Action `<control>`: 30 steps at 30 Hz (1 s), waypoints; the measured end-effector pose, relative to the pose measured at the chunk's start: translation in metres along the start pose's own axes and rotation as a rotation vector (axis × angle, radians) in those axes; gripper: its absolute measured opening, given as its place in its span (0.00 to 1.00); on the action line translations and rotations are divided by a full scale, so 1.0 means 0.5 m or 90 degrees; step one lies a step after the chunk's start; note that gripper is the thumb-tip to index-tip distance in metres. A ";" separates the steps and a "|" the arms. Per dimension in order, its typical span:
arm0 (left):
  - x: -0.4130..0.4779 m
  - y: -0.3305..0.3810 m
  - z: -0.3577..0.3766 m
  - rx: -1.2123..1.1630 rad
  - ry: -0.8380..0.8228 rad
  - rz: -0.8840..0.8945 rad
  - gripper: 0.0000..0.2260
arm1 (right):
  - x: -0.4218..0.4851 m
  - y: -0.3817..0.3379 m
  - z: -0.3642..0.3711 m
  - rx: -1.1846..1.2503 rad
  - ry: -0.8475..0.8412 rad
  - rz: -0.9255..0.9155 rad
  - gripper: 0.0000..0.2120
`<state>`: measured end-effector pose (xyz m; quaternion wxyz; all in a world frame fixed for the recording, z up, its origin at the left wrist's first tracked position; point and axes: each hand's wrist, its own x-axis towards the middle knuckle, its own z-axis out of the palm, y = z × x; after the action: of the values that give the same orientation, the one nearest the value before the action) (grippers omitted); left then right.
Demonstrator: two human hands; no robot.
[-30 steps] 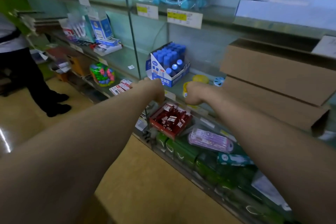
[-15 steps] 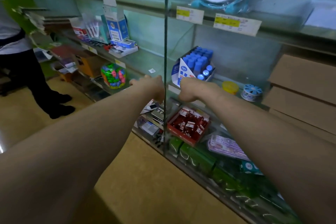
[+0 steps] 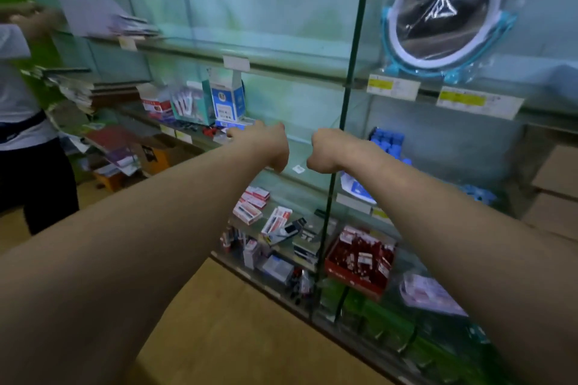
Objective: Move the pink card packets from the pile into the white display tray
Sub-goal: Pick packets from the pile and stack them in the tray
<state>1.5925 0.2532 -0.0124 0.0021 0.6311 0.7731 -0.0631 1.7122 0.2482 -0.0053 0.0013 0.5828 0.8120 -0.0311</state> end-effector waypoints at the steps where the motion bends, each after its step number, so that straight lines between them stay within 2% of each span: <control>1: 0.005 -0.012 -0.016 -0.006 0.017 0.002 0.34 | 0.007 -0.013 -0.014 0.003 0.014 0.001 0.06; 5: 0.038 -0.055 -0.081 -0.017 0.076 0.000 0.32 | 0.037 -0.051 -0.083 -0.016 0.063 -0.006 0.02; 11: 0.102 -0.113 -0.172 -0.037 0.154 -0.012 0.31 | 0.113 -0.094 -0.177 -0.023 0.137 -0.006 0.11; 15: 0.175 -0.158 -0.215 -0.027 0.197 -0.016 0.35 | 0.188 -0.126 -0.221 -0.022 0.187 -0.015 0.01; 17: 0.222 -0.180 -0.235 -0.029 0.219 -0.012 0.36 | 0.239 -0.139 -0.234 -0.028 0.211 -0.020 0.09; 19: 0.272 -0.199 -0.254 -0.026 0.236 -0.013 0.37 | 0.299 -0.147 -0.246 -0.029 0.231 -0.024 0.12; 23: 0.364 -0.228 -0.284 -0.009 0.257 -0.016 0.33 | 0.413 -0.157 -0.266 -0.017 0.231 -0.026 0.12; 28: 0.475 -0.267 -0.311 0.003 0.269 -0.033 0.31 | 0.534 -0.175 -0.287 -0.006 0.234 -0.032 0.02; 30: 0.511 -0.279 -0.317 0.002 0.267 -0.036 0.31 | 0.571 -0.182 -0.293 -0.004 0.236 -0.032 0.06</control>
<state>1.4166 0.4910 0.1369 -0.1614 0.6087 0.7738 0.0683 1.5394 0.4970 0.1343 -0.1475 0.5578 0.8129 0.0795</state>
